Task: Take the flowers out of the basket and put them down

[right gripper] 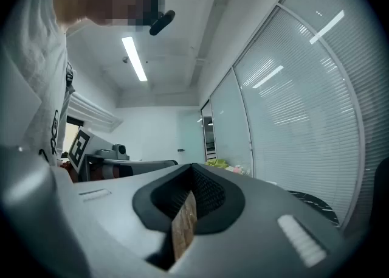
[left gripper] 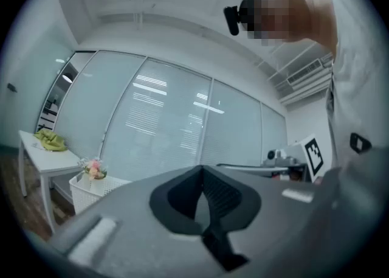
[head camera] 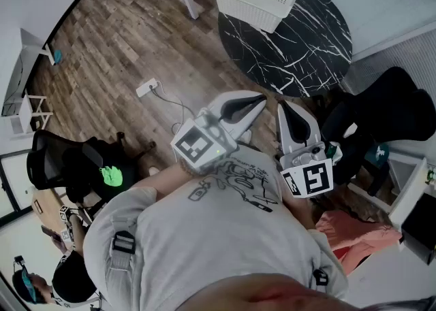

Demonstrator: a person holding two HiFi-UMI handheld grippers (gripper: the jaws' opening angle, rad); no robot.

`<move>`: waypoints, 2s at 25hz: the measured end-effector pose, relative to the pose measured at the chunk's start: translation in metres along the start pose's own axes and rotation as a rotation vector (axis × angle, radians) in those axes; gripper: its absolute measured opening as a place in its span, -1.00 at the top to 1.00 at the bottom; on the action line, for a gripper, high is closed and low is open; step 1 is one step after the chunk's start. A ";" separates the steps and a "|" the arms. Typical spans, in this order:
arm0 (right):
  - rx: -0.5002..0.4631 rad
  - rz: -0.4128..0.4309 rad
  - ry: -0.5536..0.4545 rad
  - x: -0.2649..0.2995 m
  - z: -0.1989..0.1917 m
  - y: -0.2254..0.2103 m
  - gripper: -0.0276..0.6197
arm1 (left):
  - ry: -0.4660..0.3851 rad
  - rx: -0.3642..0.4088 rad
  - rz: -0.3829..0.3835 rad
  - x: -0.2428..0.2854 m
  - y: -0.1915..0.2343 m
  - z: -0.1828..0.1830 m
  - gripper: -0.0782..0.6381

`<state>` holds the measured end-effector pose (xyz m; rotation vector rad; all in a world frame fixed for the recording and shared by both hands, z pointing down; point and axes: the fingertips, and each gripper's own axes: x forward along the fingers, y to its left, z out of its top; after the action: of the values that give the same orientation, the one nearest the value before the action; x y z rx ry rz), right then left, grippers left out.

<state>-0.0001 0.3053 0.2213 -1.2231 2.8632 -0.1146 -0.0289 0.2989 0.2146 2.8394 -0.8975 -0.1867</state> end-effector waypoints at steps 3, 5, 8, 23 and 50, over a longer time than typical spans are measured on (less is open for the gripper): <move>0.037 0.022 -0.017 0.000 0.000 -0.003 0.90 | -0.001 -0.011 0.007 0.006 0.001 -0.003 0.78; 0.061 0.033 -0.032 -0.001 0.002 -0.006 0.90 | -0.004 -0.010 0.009 0.010 0.001 -0.003 0.77; 0.062 0.030 -0.030 -0.003 0.001 -0.014 0.90 | -0.003 -0.007 0.015 0.015 0.001 -0.005 0.77; 0.065 0.053 -0.007 -0.012 -0.009 -0.041 0.90 | 0.008 0.000 0.071 0.037 0.004 -0.016 0.77; 0.019 0.058 0.009 0.130 -0.007 -0.119 0.90 | 0.033 0.001 0.077 0.096 0.166 -0.002 0.77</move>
<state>-0.0047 0.1292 0.2386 -1.1380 2.8952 -0.1451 -0.0440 0.1093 0.2405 2.7946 -0.9980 -0.1298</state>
